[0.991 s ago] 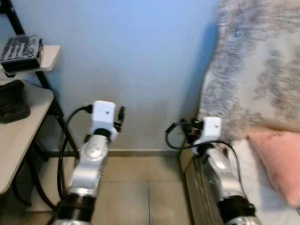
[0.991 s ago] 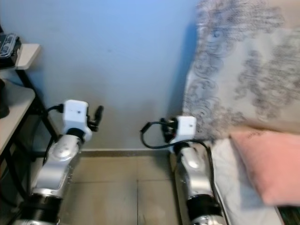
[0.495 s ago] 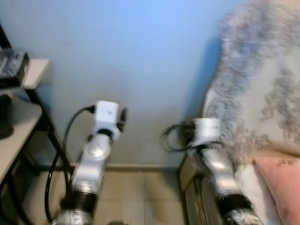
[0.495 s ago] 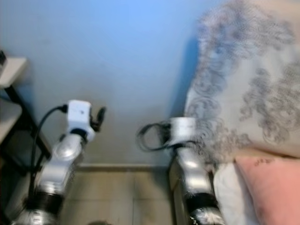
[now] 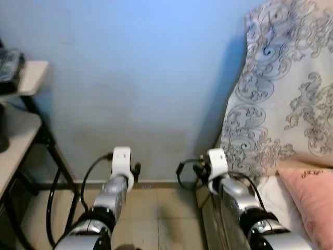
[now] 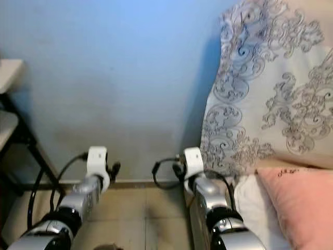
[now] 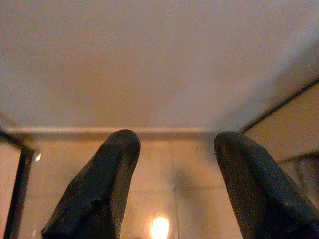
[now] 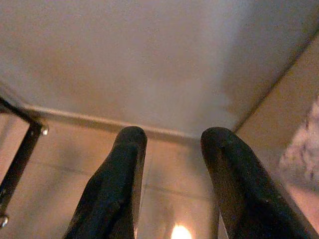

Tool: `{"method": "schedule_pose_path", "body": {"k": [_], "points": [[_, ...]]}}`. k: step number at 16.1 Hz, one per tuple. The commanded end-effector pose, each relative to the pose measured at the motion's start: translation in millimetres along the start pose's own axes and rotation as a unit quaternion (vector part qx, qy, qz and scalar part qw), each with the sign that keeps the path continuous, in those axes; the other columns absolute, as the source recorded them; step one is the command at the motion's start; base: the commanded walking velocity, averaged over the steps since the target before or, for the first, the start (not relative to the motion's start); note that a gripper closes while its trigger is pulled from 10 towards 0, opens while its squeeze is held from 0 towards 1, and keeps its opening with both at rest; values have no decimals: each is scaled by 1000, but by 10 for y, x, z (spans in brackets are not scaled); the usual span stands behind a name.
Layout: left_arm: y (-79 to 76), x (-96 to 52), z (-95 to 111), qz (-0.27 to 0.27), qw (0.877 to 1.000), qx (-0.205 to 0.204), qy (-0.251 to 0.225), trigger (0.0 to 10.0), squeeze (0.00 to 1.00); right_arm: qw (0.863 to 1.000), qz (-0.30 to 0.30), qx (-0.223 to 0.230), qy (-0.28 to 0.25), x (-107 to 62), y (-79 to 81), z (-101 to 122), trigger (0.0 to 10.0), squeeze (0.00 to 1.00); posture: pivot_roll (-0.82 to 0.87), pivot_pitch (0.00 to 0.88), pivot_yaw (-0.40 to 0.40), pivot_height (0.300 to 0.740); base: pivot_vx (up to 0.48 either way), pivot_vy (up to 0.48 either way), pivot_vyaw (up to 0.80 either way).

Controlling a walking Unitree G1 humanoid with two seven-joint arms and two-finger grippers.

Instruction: Clean up the room

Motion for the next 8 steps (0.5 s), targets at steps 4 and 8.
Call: {"method": "schedule_pose_path", "body": {"k": [4,8], "points": [[85,-132,-720,16,991,-41,124,10000,0,994,-28,32,99,-66,-114,-417,10000,0,20,0,-69,740,0,0,0],[-82,-287,-1160,-22,977,-60,206,10000,0,977,-88,43,190,-274,-293,-963,10000,0,16,0,-84,740,0,0,0]]}}
Point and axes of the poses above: a point about 5 cm out from each wrist's last joint towards the gripper, its own x axis pointing out of the wrist towards the gripper, its own z axis along the axis of the wrist's last joint, y = z × x, the point moved 6 cm from there along x, pointing out of the wrist towards the gripper, and after that the axes turned 3 degrees about x, right-handed, at the moved point
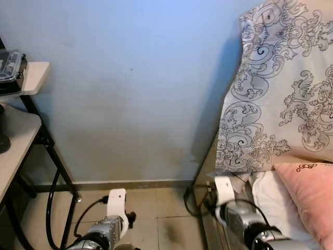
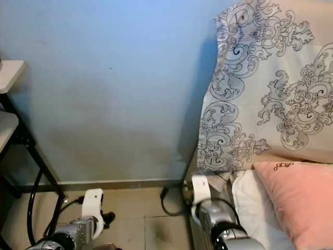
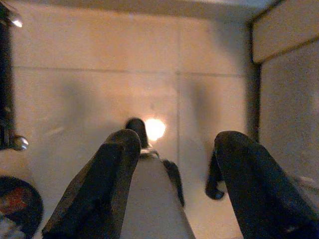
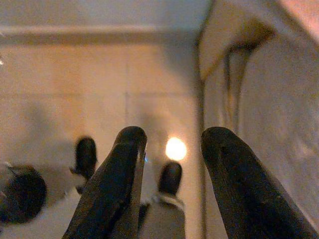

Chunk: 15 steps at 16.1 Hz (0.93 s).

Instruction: Clean up the room

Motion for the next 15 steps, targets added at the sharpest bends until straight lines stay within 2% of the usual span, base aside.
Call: {"method": "schedule_pose_path", "body": {"k": [1,2,5,7,9,13,15], "points": [[-100,5,59,-17,1000,-7,-9,10000,0,1000,-15,-3,13,-9,-79,-57,10000,0,16,0,-84,740,0,0,0],[-161,7,81,-26,1000,13,-14,10000,0,999,-8,-6,35,-9,-55,-164,10000,0,19,0,-90,740,0,0,0],[-251,7,141,-41,997,56,-27,10000,0,999,0,12,40,-8,-25,-180,10000,0,23,0,-89,740,0,0,0],[-313,1,222,-51,994,90,-42,10000,0,996,0,76,48,-10,-16,-210,10000,0,33,0,-92,740,0,0,0],[-330,-2,251,-57,990,122,-45,10000,0,993,-13,103,49,-18,-76,-220,10000,0,34,0,-90,740,0,0,0],[-221,-18,381,-46,984,164,-56,10000,0,994,-13,99,51,-11,-36,-260,10000,0,23,0,-73,740,0,0,0],[-181,-19,377,-43,983,169,-54,10000,0,995,-10,83,48,-6,-10,-246,10000,0,20,0,-69,740,0,0,0]]}}
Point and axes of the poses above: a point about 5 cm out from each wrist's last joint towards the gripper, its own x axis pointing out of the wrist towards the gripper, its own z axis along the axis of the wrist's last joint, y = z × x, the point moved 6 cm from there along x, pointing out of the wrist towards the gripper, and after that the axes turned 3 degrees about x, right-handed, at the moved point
